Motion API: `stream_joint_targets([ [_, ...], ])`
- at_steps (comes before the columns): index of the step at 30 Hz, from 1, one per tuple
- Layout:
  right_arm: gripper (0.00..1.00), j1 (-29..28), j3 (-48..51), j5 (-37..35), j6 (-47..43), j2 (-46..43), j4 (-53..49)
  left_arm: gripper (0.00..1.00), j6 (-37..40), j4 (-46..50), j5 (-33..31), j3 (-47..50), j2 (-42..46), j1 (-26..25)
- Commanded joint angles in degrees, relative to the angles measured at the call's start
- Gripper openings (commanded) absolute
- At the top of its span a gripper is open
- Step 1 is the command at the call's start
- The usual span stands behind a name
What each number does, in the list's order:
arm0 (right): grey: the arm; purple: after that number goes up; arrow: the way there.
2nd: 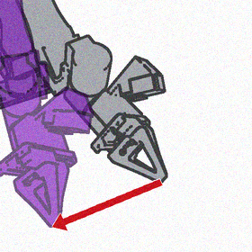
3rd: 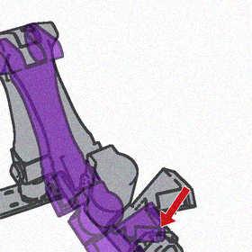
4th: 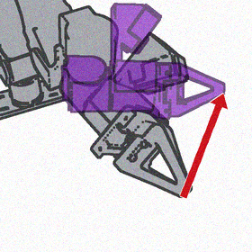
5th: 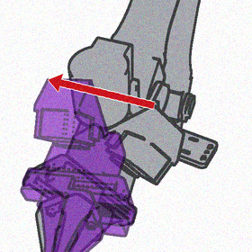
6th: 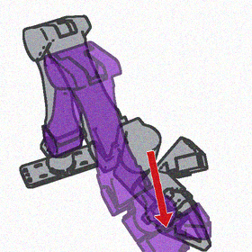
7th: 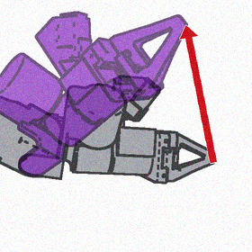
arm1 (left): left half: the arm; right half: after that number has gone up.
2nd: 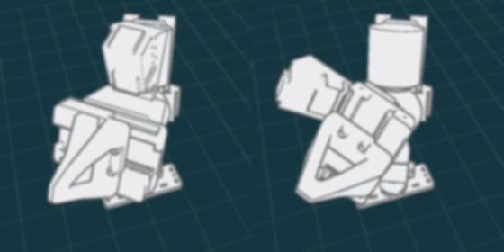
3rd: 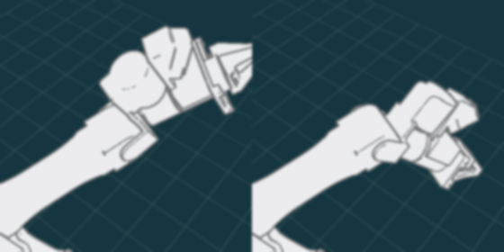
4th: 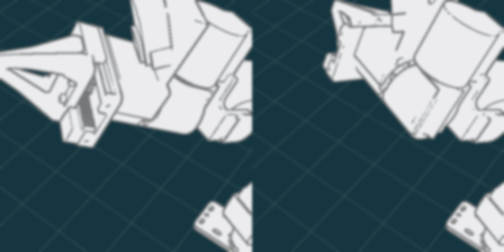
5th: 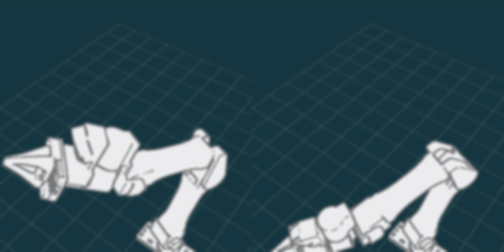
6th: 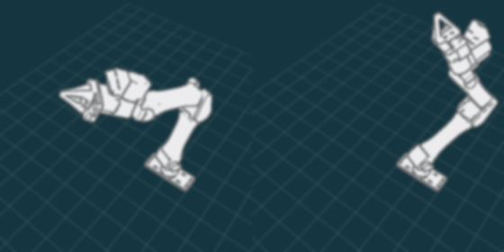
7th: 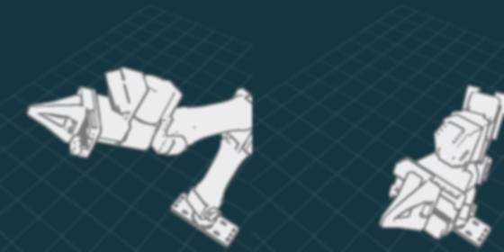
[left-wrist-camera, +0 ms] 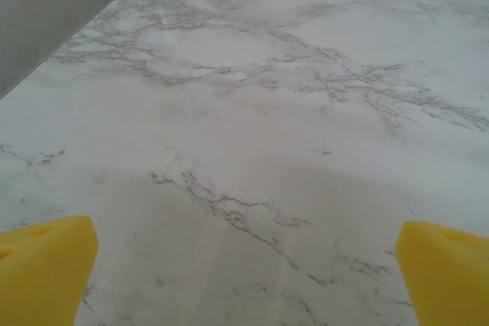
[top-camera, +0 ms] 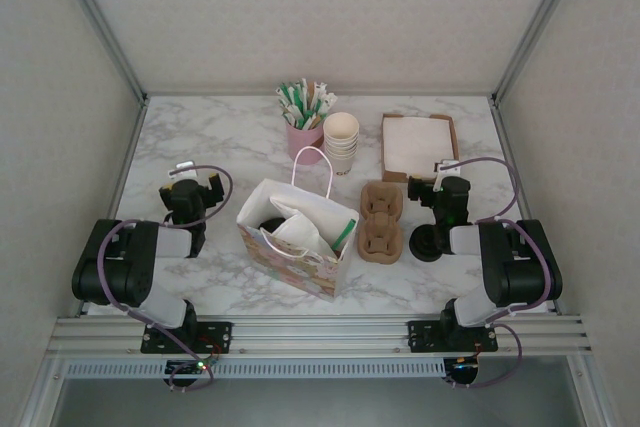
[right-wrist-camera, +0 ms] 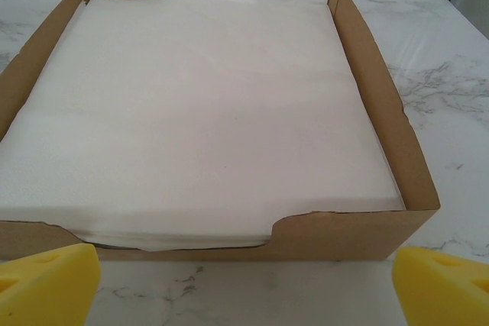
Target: Pack the takeout coffee
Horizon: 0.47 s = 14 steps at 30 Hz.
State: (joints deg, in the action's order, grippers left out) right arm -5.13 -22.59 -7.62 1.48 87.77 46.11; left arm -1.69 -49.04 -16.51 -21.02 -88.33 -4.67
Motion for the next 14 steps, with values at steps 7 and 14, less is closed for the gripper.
stream_joint_targets([
  [7,0.99,0.5,0.2,0.4,-0.3,0.6,1.6,1.00,-0.5,-1.5,0.3,-0.8,0.3,0.4],
  [14,0.99,0.5,0.2,0.5,-0.3,0.6,1.7,1.00,-0.5,-1.6,0.4,-0.9,0.3,0.4],
])
